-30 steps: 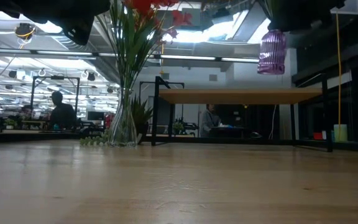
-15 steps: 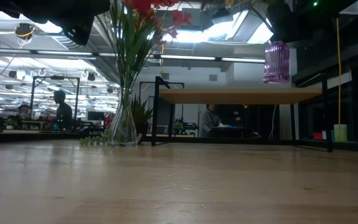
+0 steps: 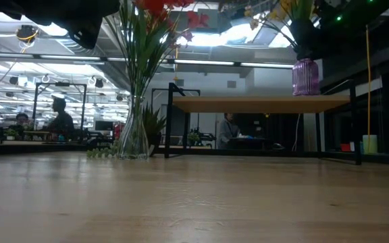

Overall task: Pick and place flowers into a vace then onto a shelf
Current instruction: Put the violet vase on the shelf

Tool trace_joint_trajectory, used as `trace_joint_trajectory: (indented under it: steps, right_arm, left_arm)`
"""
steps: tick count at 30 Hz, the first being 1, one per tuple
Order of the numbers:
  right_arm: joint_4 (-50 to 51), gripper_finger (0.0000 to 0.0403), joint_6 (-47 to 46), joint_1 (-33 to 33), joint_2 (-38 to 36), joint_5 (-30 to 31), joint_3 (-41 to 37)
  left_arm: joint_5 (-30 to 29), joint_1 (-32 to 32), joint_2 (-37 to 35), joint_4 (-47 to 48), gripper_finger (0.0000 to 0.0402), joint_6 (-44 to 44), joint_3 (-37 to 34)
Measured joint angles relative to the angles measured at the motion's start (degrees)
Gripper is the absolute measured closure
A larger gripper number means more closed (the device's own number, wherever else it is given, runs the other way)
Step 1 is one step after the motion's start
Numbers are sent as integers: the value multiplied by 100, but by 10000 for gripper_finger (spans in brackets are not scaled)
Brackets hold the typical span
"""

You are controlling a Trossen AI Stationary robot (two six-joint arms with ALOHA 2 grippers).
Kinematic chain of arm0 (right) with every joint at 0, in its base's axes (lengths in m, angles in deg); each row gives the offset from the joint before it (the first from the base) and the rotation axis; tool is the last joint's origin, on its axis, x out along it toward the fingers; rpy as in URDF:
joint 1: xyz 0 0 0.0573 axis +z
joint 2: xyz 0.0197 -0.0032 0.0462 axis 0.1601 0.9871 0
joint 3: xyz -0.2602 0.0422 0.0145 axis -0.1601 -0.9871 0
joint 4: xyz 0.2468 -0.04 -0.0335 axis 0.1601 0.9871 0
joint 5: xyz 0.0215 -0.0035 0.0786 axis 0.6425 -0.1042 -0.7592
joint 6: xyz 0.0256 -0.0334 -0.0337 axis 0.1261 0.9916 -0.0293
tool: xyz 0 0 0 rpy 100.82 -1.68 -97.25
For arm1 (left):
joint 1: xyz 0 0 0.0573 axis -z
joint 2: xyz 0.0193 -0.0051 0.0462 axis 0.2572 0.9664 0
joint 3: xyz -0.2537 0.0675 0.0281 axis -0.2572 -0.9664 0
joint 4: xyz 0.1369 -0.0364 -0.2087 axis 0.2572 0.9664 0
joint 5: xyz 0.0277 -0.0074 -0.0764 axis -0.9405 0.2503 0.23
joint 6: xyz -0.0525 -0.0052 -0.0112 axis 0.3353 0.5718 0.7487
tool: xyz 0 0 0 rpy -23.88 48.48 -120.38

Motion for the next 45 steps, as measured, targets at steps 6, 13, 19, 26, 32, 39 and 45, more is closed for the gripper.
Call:
trace_joint_trajectory:
  steps: [6, 13, 19, 26, 32, 39, 45]
  right_arm:
    - [-20, 289, 1, -241, -4, -217, 4]
    - [-6, 254, 39, -408, -9, -631, 15]
    - [81, 211, 164, -407, -2, -696, 11]
    - [83, 205, 199, -397, -2, -759, 9]
    - [26, 204, 317, -389, -4, -863, 2]
    - [-324, 203, 840, -249, 7, -1131, -9]
    - [-352, 203, 1089, -250, 2, -1111, -9]
  left_arm:
    - [0, 0, 0, 0, 400, -7, 0]
    - [0, 1, 1, 2, 394, -7, 0]
    - [2, -1, 0, 2, 397, 2, 0]
    - [2, 1, 0, 4, 398, 4, 0]
    - [2, -1, 0, 4, 398, 18, 0]
    - [2, 0, 0, 5, 399, 94, 0]
    - [2, -1, 0, 7, 396, 96, 0]
